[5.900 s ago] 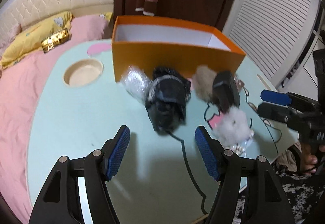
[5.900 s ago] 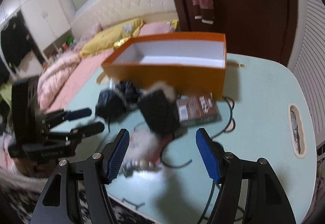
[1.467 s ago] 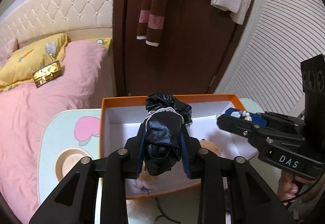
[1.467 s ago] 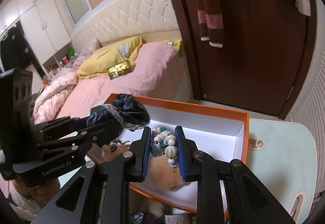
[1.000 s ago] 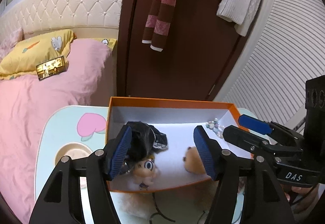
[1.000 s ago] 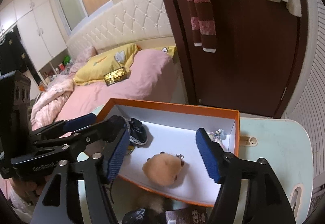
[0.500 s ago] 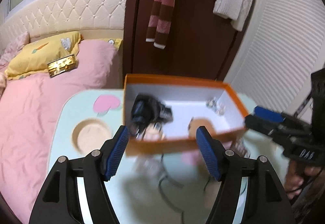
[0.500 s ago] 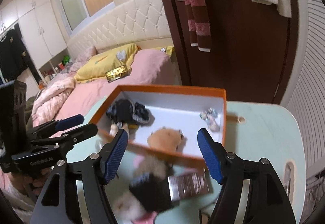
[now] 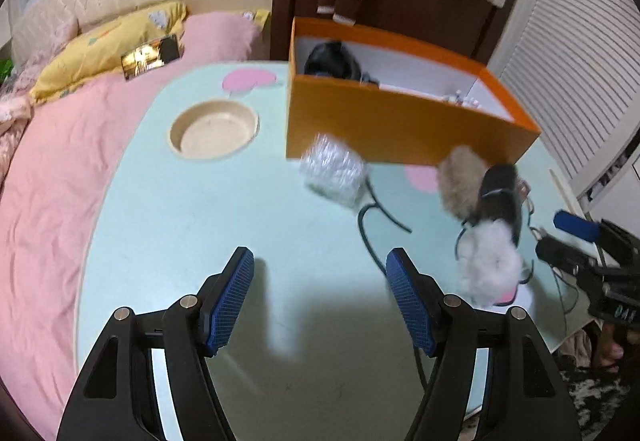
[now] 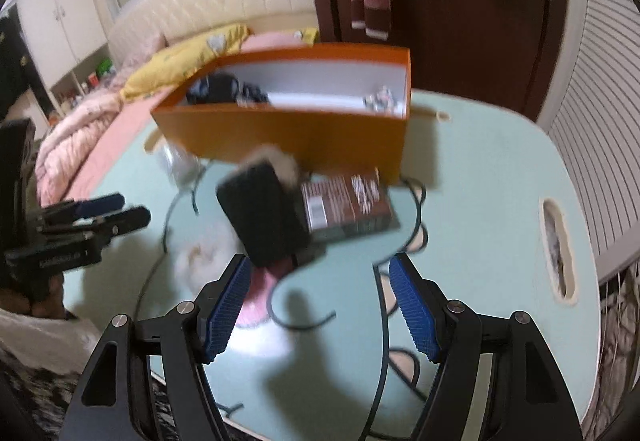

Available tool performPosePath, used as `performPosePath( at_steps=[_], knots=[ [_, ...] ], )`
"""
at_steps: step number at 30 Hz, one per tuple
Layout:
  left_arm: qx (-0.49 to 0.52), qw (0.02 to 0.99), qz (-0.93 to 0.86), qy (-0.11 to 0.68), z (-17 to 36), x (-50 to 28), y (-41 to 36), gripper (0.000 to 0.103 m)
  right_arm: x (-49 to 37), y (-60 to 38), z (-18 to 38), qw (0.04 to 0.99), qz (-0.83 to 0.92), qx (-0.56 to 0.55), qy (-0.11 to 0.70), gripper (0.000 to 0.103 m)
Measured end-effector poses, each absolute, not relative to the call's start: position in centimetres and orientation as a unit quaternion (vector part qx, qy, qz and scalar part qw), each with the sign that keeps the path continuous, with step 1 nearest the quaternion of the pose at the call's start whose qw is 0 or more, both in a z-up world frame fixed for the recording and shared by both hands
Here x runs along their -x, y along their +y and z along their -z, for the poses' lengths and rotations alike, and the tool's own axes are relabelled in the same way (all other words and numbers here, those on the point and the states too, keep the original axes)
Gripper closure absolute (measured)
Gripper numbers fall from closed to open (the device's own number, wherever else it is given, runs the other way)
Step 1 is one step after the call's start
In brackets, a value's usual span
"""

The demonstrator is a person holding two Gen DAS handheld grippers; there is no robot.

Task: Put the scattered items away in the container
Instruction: 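Withdraw both tools and reach toward the remaining items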

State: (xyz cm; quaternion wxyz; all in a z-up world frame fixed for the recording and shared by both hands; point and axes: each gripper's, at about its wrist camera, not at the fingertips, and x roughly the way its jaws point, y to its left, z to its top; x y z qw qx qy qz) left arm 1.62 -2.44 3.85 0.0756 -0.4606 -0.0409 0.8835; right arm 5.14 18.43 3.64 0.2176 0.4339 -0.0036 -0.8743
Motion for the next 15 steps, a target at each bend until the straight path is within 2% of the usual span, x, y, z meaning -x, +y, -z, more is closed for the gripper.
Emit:
performPosePath(
  at_steps=[1,3,6,7,9,11,12,15],
  knots=[
    [0.457,0.073,-0.885,-0.044,-3.7,-1.5,-2.4,0.032,-5.2,18.3,-3.4,0.214,0.873,-0.439,0.0,0.032],
    [0.455,0.068,-0.887,-0.04,-3.5,-1.3,-2.1,0.022,-5.1,18.2,-2.9,0.205,0.871,-0.447,0.008,0.032],
    [0.449,0.058,-0.891,-0.012,-3.1,-1.4,-1.4,0.019,-4.8,18.3,-2.0,0.19,0.864,-0.465,0.011,0.031],
    [0.449,0.054,-0.892,0.001,-2.9,-1.4,-1.1,0.018,-4.7,18.4,-1.7,0.184,0.865,-0.466,0.013,0.028],
    [0.445,0.045,-0.894,0.032,-2.5,-1.4,-0.3,0.012,-4.7,18.5,-1.4,0.174,0.869,-0.463,0.023,0.015],
    [0.437,0.048,-0.897,0.031,-2.3,-1.6,-0.2,0.011,-4.7,18.7,-1.1,0.168,0.872,-0.458,0.028,0.004],
    [0.436,0.048,-0.898,0.032,-2.2,-1.6,-0.1,0.011,-4.7,18.8,-0.9,0.167,0.874,-0.456,0.026,0.001],
    [0.435,0.06,-0.898,0.039,-2.2,-1.4,0.4,0.008,-4.7,19.3,-0.7,0.159,0.885,-0.437,0.021,0.001]
  ],
)
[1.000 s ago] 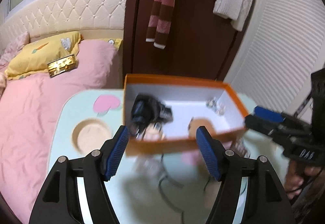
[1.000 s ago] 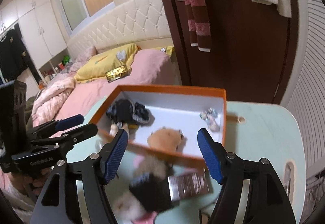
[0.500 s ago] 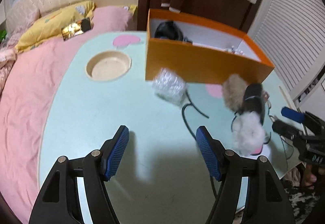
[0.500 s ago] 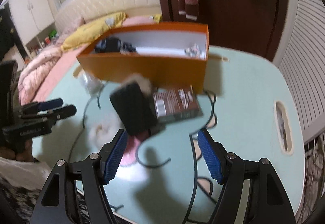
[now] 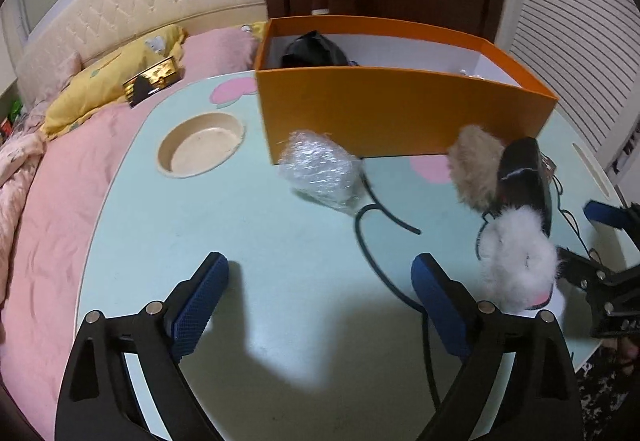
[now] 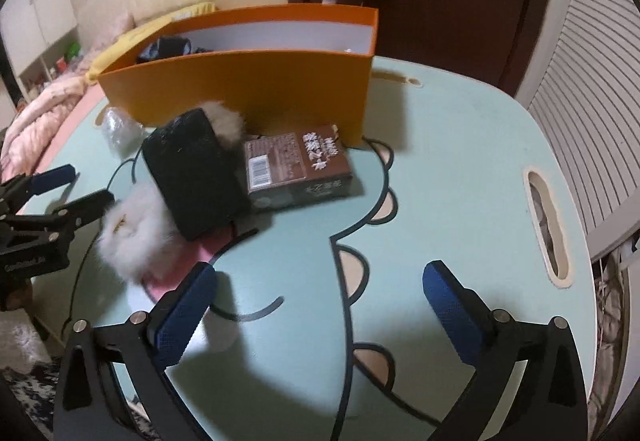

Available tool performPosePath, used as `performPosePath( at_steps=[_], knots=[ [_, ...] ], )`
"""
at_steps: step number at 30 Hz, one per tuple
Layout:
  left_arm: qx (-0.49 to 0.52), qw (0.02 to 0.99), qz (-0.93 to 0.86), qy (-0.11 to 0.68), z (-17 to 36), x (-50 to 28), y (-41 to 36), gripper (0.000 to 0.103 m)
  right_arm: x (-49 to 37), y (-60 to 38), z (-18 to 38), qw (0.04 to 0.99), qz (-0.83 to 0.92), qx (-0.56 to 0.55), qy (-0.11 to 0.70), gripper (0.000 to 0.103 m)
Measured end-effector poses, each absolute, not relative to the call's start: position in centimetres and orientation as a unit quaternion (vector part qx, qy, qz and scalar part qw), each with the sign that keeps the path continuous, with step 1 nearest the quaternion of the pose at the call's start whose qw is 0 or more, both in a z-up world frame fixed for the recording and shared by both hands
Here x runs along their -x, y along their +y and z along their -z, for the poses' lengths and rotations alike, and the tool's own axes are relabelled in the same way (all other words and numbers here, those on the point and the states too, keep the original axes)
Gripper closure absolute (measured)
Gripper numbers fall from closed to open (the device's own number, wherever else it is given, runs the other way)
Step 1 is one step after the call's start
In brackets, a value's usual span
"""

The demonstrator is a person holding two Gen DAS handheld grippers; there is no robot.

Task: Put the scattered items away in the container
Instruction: 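Withdraw both tools and reach toward the remaining items, then grasp the clear wrapped item with the left tool while the right tool grasps the black block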

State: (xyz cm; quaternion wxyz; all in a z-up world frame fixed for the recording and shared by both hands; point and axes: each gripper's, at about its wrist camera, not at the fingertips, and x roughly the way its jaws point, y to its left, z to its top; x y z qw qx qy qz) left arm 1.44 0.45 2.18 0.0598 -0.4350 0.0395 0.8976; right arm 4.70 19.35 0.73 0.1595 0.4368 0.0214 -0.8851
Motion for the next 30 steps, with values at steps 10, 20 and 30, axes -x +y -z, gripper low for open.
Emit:
performPosePath(
  at_steps=[10,20,30],
  knots=[
    [0.442,0.067,-0.894,0.043,-2.4,-1.1,1.4,0.0,-5.0,19.4,-2.1,0.173,0.898,-0.405,0.017,0.014],
    [0.459,0.062,-0.885,0.037,-2.6,-0.6,1.3,0.0,-3.4,14.5,-6.0,0.307,0.881,-0.359,0.007,0.04],
    [0.421,0.085,-0.902,-0.04,-5.4,1.1,-1.6,0.004,-2.3,15.0,-4.7,0.309,0.863,-0.399,-0.008,0.065]
  ],
)
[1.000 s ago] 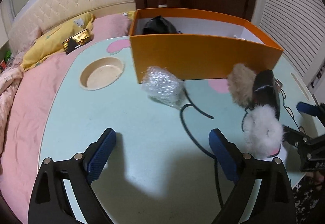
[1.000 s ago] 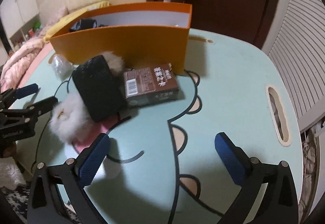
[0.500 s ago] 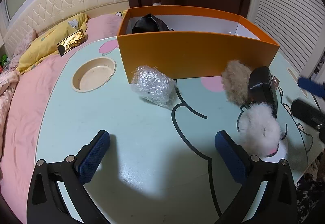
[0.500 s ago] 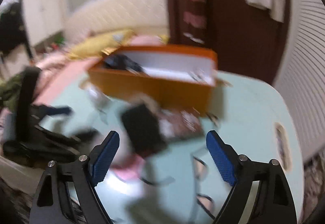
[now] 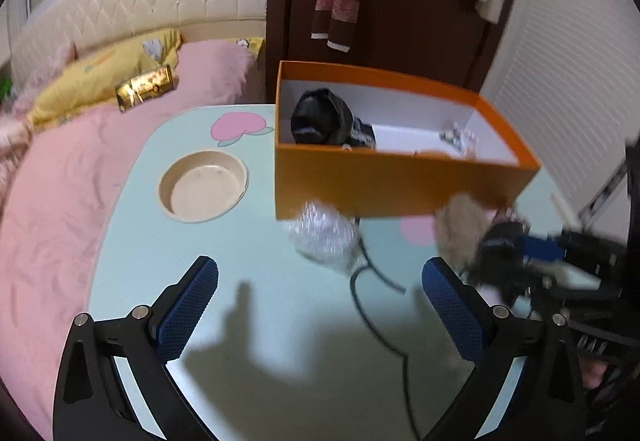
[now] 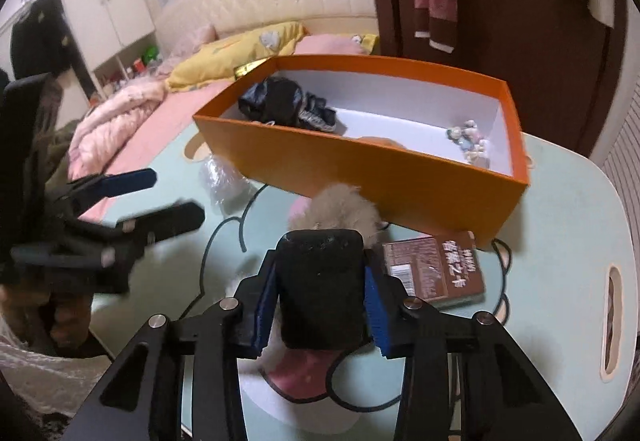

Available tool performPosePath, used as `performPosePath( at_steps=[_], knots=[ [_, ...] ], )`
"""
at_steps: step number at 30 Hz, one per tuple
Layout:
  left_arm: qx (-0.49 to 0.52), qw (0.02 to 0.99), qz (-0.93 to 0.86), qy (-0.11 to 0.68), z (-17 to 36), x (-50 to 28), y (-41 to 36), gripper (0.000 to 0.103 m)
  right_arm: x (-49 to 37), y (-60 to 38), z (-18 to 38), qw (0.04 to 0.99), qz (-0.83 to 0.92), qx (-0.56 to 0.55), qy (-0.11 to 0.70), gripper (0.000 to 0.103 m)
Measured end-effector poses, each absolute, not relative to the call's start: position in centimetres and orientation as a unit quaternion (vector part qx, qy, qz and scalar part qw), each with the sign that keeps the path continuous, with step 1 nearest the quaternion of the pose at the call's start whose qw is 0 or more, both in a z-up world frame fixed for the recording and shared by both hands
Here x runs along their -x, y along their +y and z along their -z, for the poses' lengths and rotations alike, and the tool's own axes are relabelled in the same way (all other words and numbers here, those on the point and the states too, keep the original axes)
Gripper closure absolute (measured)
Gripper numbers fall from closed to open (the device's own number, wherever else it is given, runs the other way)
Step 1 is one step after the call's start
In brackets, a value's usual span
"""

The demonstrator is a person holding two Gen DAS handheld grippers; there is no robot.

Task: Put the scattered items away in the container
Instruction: 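Grasp the clear wrapped item with the left tool while the right tool grasps the black block, then drop the wrapped item and black block into the box with both tools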

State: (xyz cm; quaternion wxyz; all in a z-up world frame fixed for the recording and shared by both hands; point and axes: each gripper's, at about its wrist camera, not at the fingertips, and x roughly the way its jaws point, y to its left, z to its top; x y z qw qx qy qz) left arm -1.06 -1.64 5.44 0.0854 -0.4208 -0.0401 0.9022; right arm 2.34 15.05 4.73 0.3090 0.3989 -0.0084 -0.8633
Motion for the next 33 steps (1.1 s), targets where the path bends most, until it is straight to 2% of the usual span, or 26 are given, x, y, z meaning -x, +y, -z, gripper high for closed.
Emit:
performPosePath(
  at_steps=[2,6,8,11,16,22,33],
  knots=[
    [0.43,0.082,-0.898,-0.043,-5.2,2.0,-1.7,0.009,-2.8,15.6,-4.9,0.306,0.867,-0.392,-0.022,0.065],
    [0.449,0.071,-0.89,-0.038,-4.3,3.9,-1.3,0.029,-2.8,16.6,-5.4,0.298,0.871,-0.387,-0.042,0.065],
    [0.455,0.078,-0.886,-0.045,-4.0,4.6,-1.2,0.03,-2.6,16.8,-5.5,0.297,0.871,-0.389,-0.048,0.065],
    [0.458,0.075,-0.885,-0.035,-3.5,5.0,-0.9,0.068,-2.5,17.1,-5.7,0.294,0.872,-0.388,-0.051,0.065],
    [0.457,0.095,-0.882,-0.059,-3.7,4.3,-1.2,0.068,-2.0,17.1,-6.2,0.296,0.872,-0.387,-0.049,0.065],
    [0.455,0.103,-0.884,-0.042,-4.8,2.8,-0.8,0.068,-1.5,16.4,-7.0,0.311,0.869,-0.383,-0.045,0.065],
    [0.399,0.136,-0.906,-0.039,-10.7,4.8,-0.1,0.068,0.3,15.8,-9.3,0.324,0.876,-0.355,-0.042,0.065]
  ],
)
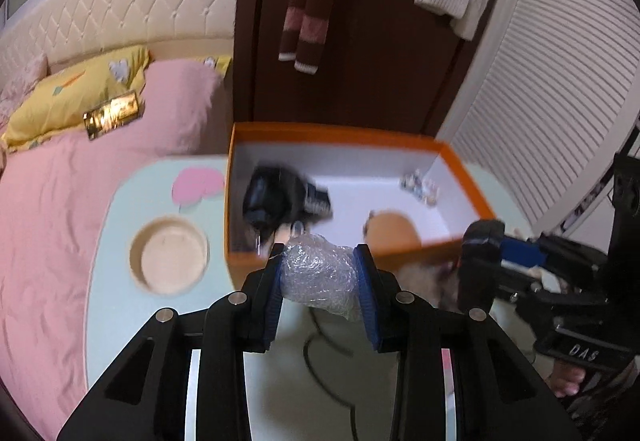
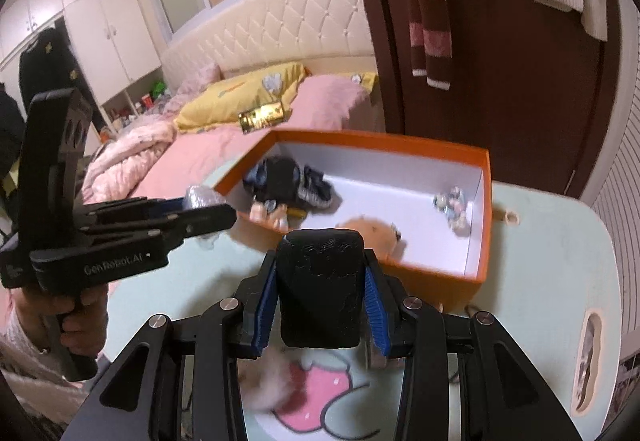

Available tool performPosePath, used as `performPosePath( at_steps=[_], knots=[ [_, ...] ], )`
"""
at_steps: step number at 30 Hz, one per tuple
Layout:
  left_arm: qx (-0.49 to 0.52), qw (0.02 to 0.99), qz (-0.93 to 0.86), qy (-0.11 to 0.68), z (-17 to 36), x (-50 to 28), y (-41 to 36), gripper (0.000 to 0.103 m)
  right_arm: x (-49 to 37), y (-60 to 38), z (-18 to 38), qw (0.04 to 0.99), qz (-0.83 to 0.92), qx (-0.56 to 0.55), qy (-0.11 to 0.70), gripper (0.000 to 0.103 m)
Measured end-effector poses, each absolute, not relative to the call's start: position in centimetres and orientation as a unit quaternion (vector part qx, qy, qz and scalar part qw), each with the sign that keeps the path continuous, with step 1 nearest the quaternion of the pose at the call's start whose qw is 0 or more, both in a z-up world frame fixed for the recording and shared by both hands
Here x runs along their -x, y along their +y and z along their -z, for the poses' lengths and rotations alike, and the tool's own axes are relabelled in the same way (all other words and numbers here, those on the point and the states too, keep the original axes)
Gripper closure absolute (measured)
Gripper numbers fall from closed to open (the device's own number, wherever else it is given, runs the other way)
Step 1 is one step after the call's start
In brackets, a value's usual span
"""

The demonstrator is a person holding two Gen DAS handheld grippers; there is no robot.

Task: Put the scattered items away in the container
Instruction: 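Drop the wrapped item and black block into the box with both tools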

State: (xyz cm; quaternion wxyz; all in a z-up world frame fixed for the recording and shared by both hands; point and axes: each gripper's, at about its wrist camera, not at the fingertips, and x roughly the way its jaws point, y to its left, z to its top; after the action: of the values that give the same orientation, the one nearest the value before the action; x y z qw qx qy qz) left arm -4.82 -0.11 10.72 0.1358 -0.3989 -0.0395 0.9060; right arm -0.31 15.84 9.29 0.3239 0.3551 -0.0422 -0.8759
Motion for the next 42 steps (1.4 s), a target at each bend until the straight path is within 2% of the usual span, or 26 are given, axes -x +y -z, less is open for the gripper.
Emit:
performPosePath(
  at_steps=[8,20,22,24,26,42],
  knots=[
    [0.383,0.134,-0.914,-0.02,-12.7,9.0,1.6,0.068,3.8,15.6,-10.9,0.312,0.888,-0.335,-0.043,0.065],
    [0.396,0.131,-0.909,-0.014,-11.7,11.9,2.9,0.067,7.5,15.5,-9.7,0.305,0.883,-0.35,-0.065,0.064],
    [0.395,0.136,-0.908,-0.014,-11.6,12.0,3.0,0.06,7.9,15.8,-9.6,0.298,0.886,-0.349,-0.069,0.063],
    [0.395,0.128,-0.91,-0.004,-11.5,12.1,3.1,0.031,8.2,16.2,-9.5,0.288,0.889,-0.347,-0.077,0.043],
    [0.388,0.115,-0.914,-0.001,-11.4,11.9,2.9,0.023,8.2,16.9,-9.6,0.271,0.897,-0.338,-0.087,0.037],
    [0.374,0.161,-0.912,-0.048,-10.4,5.1,0.5,0.023,4.6,21.2,-9.0,0.247,0.9,-0.337,-0.124,0.037]
  ],
)
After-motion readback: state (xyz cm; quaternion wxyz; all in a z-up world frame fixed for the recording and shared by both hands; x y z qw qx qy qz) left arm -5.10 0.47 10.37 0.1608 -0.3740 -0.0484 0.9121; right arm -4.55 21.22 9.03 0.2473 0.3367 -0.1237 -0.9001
